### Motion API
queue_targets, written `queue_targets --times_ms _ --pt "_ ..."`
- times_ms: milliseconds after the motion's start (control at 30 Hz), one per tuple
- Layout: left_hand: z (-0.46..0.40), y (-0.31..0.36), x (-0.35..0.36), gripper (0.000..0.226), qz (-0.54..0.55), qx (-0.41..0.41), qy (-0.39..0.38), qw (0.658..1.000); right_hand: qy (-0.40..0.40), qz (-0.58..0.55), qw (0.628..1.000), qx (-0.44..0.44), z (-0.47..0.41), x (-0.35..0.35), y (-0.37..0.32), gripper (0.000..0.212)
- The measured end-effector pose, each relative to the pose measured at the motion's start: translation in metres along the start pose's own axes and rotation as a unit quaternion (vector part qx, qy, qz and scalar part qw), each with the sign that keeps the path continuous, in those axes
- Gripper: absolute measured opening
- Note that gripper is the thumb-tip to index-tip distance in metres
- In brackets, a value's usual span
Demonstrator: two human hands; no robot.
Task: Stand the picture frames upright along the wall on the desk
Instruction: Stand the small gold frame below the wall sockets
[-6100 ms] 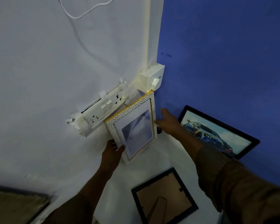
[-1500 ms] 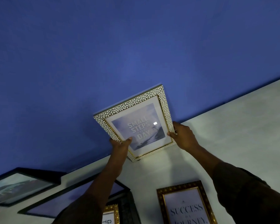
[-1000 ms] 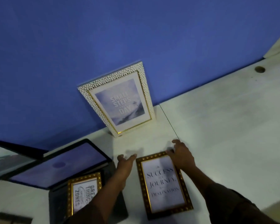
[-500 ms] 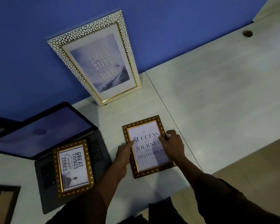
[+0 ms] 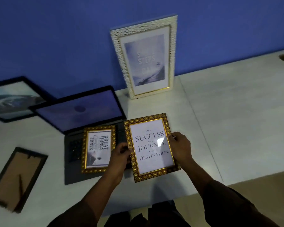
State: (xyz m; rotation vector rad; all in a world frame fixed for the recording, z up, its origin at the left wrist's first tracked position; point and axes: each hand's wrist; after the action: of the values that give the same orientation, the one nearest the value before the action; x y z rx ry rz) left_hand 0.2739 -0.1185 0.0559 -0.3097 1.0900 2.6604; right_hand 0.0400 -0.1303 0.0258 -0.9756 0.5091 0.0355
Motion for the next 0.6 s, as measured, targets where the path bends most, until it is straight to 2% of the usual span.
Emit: queue_targets --times_ms 233,333,400,600 --pt "0.032 -0.052 -0.148 0.018 0.124 0.044 0.101 0.986 -0.084 0.038 0.987 -0.135 0.066 0.121 -0.099 0.03" --pt "0.048 -0.072 -0.217 0.018 0.152 0.062 0.145 0.976 -0.106 0.006 0.977 -0.185 0.103 0.181 -0.134 0.027" --pt "0.057 -0.083 -0.254 0.018 0.172 0.077 0.16 0.969 -0.133 -0.011 0.971 -0.198 0.124 0.214 -0.145 0.024" --pt "0.084 -0.144 -0.389 0.019 0.225 0.066 0.244 0.941 -0.243 0.037 0.939 -0.241 0.197 0.348 -0.196 0.024"
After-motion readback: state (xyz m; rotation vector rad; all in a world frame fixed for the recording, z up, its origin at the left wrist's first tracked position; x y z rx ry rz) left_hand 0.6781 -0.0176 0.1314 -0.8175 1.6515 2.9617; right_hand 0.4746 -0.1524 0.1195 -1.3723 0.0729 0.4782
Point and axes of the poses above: each hand's wrist, its own z-axis away from the middle knuckle, its own x-axis out of the palm, y = z × x, and after that the axes turned 12 degrees about -z, right-handed
